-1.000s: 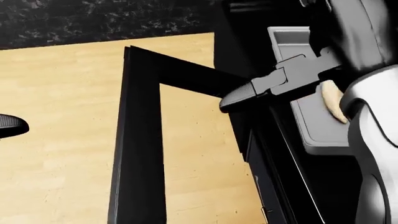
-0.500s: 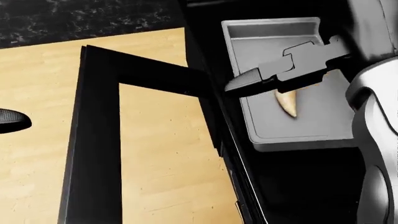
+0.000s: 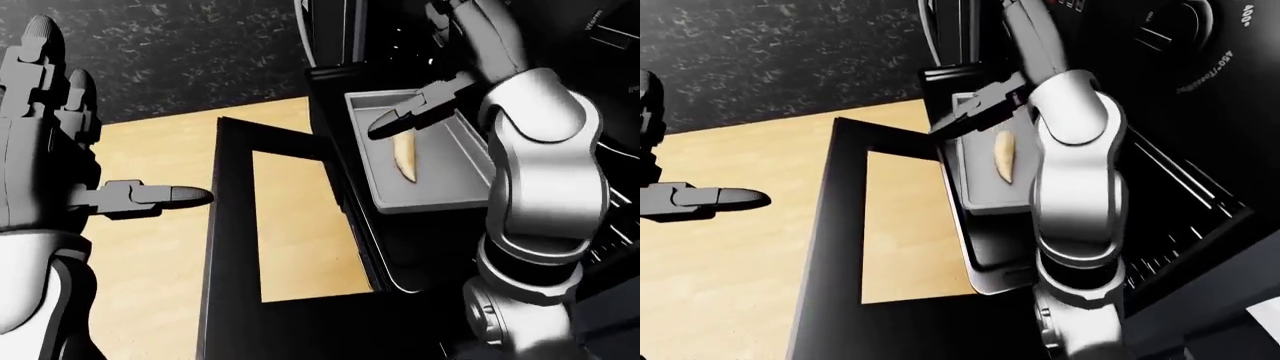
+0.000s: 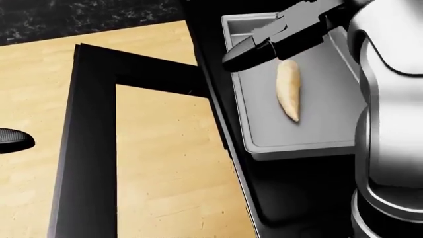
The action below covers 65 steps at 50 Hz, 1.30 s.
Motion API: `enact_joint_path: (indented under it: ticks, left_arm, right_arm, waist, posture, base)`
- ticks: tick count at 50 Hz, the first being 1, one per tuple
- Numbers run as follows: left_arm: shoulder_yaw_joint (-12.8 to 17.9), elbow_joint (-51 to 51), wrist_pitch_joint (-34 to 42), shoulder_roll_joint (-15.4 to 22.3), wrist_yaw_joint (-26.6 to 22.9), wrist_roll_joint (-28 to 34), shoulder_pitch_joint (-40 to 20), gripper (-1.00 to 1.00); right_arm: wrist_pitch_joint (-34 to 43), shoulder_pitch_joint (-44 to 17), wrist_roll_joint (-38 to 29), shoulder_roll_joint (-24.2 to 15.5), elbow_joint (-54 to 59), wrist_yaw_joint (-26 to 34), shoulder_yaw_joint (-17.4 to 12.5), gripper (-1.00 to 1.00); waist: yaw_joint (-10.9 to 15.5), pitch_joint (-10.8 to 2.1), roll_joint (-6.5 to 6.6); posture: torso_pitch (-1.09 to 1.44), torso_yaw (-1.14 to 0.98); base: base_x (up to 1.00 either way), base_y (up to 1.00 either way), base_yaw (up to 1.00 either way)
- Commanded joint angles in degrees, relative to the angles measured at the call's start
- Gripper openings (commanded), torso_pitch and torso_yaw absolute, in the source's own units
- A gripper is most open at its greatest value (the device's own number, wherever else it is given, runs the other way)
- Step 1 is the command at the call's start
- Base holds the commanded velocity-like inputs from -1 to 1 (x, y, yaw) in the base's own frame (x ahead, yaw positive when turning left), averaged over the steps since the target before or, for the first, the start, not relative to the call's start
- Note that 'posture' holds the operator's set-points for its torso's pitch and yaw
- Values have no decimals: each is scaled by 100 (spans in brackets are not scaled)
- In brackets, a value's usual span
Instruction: Pick the sweet potato from the top rack in the oven and place it on the plate on the counter.
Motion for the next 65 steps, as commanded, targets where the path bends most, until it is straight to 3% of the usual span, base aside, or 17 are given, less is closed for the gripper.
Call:
enact_joint_path:
  ticks: [1,11,18,22,23,24,25,29,32,33,34,35,39,41,43,51,65]
  left_arm:
    - [69,-106,-199,95,24,23,-129,100]
    - [50,-57,-197,127,71,-38,-199,100]
    - [94,-196,-8,174,105,-115,-267,100]
    - [151,-191,-88,167,90,-151,-186,100]
    - [154,-227,-26,179,97,-171,-216,100]
    - [148,-199,-69,172,106,-164,-194,100]
    - [137,-155,-174,147,97,-148,-119,100]
    - [179,-100,-341,108,73,-157,-7,100]
    - [131,-62,-422,95,84,-118,27,100]
    - [143,-42,-449,71,85,-125,32,100]
    - [126,-12,-516,69,78,-100,68,100]
    - [120,7,-533,58,77,-95,71,100]
    - [119,28,-563,43,74,-76,81,100]
    - [133,-9,-529,39,72,-83,82,100]
    - [143,-39,-510,45,71,-75,97,100]
    - [194,-42,-524,38,63,-98,122,100]
    - [247,-75,-321,155,141,-243,-30,100]
  right_arm:
    - [-79,-425,-276,5,40,205,-33,100]
    - [-315,-1502,-1093,-74,1726,1080,42,100]
    - [-1723,-1968,-1426,-181,3563,1733,82,100]
    - [-2811,-2260,-1616,-260,4764,1641,-38,100]
    - [-3364,-2305,-1527,-318,5060,1920,15,100]
    - [-3971,-2437,-1760,-468,5612,1533,46,100]
    - [-4128,-2557,-1714,-436,5942,1637,-45,100]
    - [-5786,-2822,-2398,-753,6939,1849,228,100]
    - [-7058,-3013,-2590,-798,7493,2094,201,100]
    - [-7097,-3050,-2813,-805,7624,2056,215,100]
    - [-7745,-3078,-3022,-896,7796,1986,321,100]
    - [-7691,-3167,-3159,-857,7997,1857,240,100]
    - [-8847,-3312,-3549,-938,8430,1768,243,100]
    - [-9227,-3268,-3496,-906,8488,2036,153,100]
    - [-9517,-3242,-3902,-1004,8579,1878,312,100]
    - [-9679,-3258,-4379,-978,8884,1703,182,100]
    - [-9807,-3003,-5104,-1020,9005,1715,268,100]
  waist:
    - [6,-148,8]
    - [-13,-145,34]
    - [-46,-162,65]
    - [-75,-153,90]
    - [-79,-156,97]
    - [-84,-154,103]
    - [-87,-150,111]
    - [-94,-145,121]
    - [-112,-138,129]
    - [-117,-128,133]
    - [-121,-124,134]
    - [-129,-116,135]
    - [-137,-113,135]
    - [-140,-109,127]
    - [-142,-98,116]
    - [-118,-94,82]
    - [-84,-102,69]
  posture:
    - [0,0]
    - [0,0]
    - [0,0]
    - [0,0]
    - [0,0]
    - [0,0]
    - [0,0]
    - [0,0]
    - [0,0]
    - [0,0]
    - [0,0]
    - [0,0]
    - [0,0]
    - [0,0]
    - [0,0]
    - [0,0]
    - [0,0]
  base:
    - [0,0,0]
    - [0,0,0]
    - [0,0,0]
    - [0,0,0]
    - [0,0,0]
    - [0,0,0]
    - [0,0,0]
    - [0,0,0]
    - [0,0,0]
    - [0,0,0]
    - [0,0,0]
    - [0,0,0]
    - [0,0,0]
    - [0,0,0]
    - [0,0,0]
    - [0,0,0]
    - [0,0,0]
